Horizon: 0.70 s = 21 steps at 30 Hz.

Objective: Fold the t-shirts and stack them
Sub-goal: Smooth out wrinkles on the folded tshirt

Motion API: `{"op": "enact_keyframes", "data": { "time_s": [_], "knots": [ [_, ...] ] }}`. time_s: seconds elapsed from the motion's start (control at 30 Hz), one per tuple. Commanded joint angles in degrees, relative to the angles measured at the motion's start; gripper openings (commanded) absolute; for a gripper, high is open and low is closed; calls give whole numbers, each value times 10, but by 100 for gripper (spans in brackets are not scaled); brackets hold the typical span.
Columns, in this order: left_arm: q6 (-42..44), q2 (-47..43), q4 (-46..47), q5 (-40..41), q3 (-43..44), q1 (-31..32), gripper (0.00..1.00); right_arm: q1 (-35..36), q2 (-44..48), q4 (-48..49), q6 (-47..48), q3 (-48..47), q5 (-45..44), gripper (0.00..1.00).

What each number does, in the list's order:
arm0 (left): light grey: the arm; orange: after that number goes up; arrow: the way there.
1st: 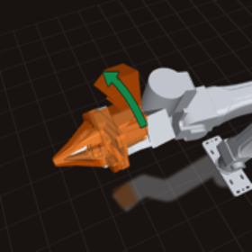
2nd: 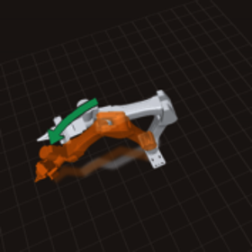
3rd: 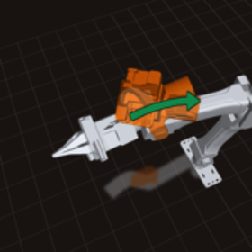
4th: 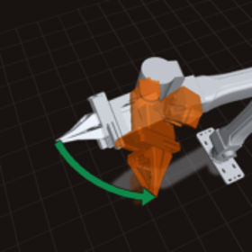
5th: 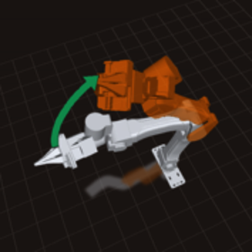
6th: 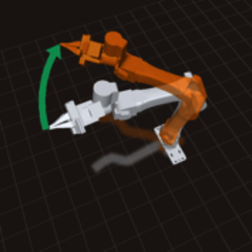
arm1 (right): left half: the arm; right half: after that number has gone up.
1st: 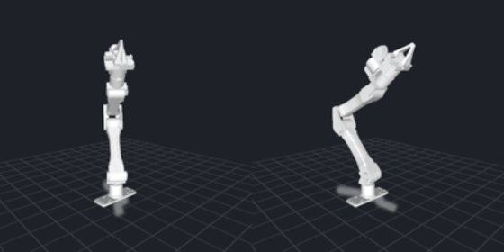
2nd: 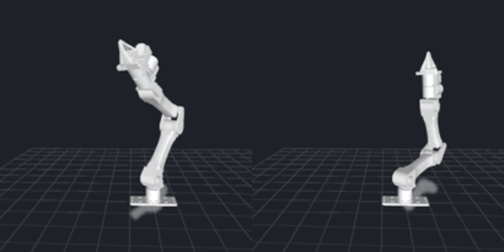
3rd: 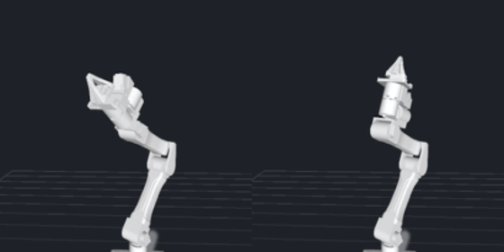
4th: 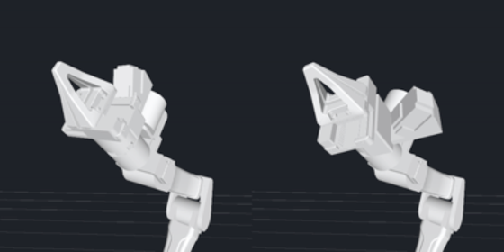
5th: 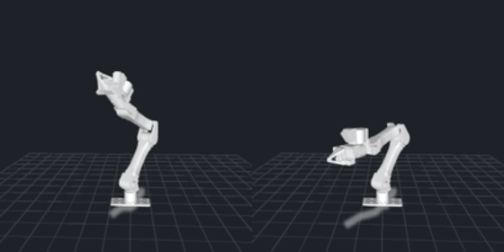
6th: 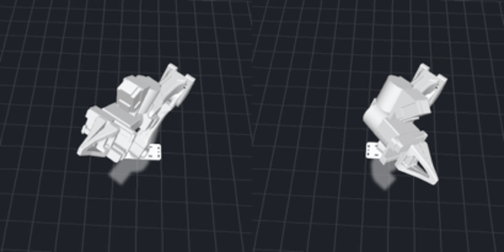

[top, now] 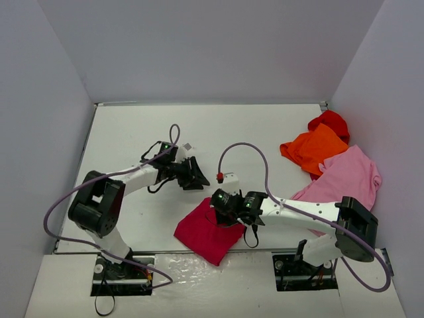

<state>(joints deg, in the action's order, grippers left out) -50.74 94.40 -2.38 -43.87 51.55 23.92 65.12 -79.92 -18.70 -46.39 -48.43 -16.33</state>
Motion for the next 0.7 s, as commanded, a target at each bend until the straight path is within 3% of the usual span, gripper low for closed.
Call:
{"op": "enact_keyframes", "data": {
  "time_s": [0.0,0.2,0.4,0.53,0.67],
  "knots": [
    [-34,61,114,-33,80,46,37,8,3,-7,-7,-4,-30,48],
    [-103,132,230,-62,84,83,37,9,-23,-3,0,-13,-38,43],
    [-138,126,282,-73,56,88,35,9,-32,-2,3,-17,-41,25],
    [-120,55,231,-58,40,88,33,9,-40,-1,4,-17,-41,16],
    [-27,-29,68,-13,76,84,33,10,-49,2,7,-17,-41,2]
  ]
}}
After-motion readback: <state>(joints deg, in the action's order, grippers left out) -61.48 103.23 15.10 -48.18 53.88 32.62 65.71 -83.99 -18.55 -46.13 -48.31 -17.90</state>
